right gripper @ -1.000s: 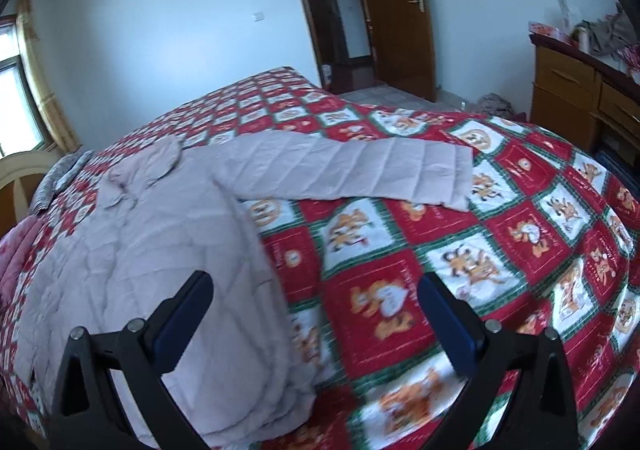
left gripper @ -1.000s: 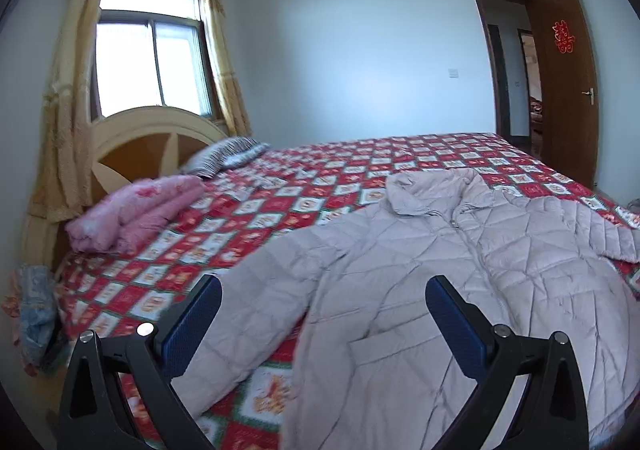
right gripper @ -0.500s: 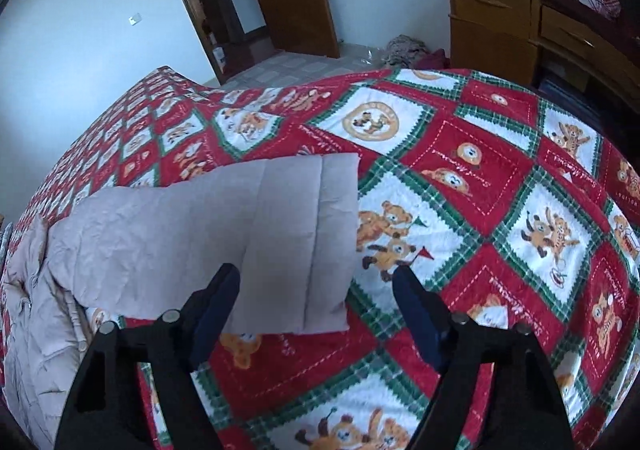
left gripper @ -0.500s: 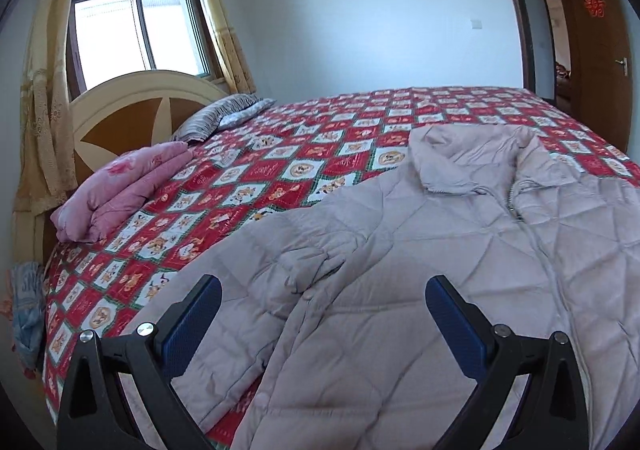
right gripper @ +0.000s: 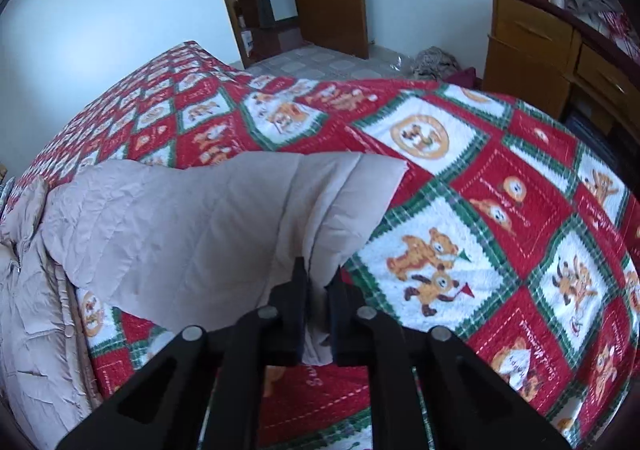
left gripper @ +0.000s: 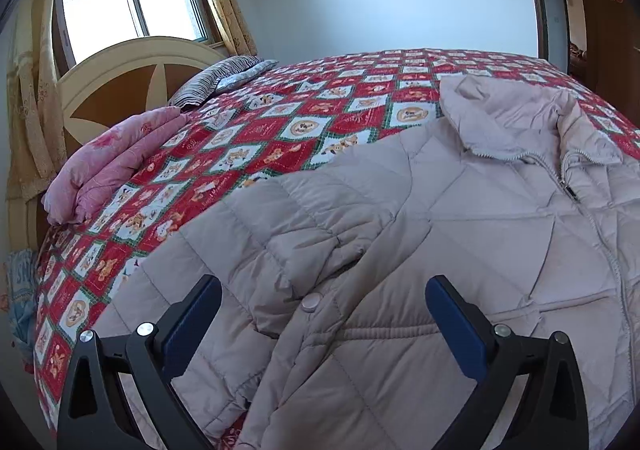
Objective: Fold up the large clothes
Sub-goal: 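Grasp the jacket sleeve with the right tool and lift it, then fold the held sleeve across the jacket body with the right tool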
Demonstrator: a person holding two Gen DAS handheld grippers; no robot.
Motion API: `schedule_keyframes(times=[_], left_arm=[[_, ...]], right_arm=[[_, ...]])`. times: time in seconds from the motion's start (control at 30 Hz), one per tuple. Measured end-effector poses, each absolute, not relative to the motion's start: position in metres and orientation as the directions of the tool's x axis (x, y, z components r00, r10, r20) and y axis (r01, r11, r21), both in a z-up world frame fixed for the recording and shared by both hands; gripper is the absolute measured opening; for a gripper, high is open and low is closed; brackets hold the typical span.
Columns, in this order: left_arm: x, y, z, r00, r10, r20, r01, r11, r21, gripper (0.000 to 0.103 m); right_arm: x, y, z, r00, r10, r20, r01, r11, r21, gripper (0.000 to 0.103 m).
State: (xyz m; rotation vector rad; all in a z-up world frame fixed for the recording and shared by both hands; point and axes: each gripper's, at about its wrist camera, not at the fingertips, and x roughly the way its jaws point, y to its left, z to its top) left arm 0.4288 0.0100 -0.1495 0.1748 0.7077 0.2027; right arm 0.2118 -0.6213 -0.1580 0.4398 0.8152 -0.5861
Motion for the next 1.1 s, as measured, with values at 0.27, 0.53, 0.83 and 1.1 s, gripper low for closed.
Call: schedule_keyframes(times=[0.27, 0.53, 0.83, 1.1], left_arm=[[0.433, 0.013, -0.13, 0.752, 0.246, -0.612, -0.121, 0.963, 0.239, 0.102], [0.429, 0.018, -0.128, 0.754, 0.23, -0.615, -0.101, 0.966, 0.238, 0.102], [0.429, 0.029, -0.125, 0.752, 0.221, -0.621, -0.101, 0.97, 0.223, 0.102], [0.428, 0.044, -0.125, 0.751, 0.215, -0.625, -0.104, 0.972, 0.209, 0.102]], right_arm=[[0.247, -0.554, -0.099, 0.669, -0.333, -0.665, 0.49, 0.87, 0.057, 0.01], [0.294, -0.434, -0.06, 0.787, -0.22, -0.577, 0.214, 0.974, -0.078, 0.009], [0.332, -0.327, -0.067, 0.818, -0.054, -0.573, -0.024, 0.991, -0.129, 0.008], [0.355, -0.257, -0.098, 0.787, 0.061, -0.613, -0.152, 0.984, -0.097, 0.008]])
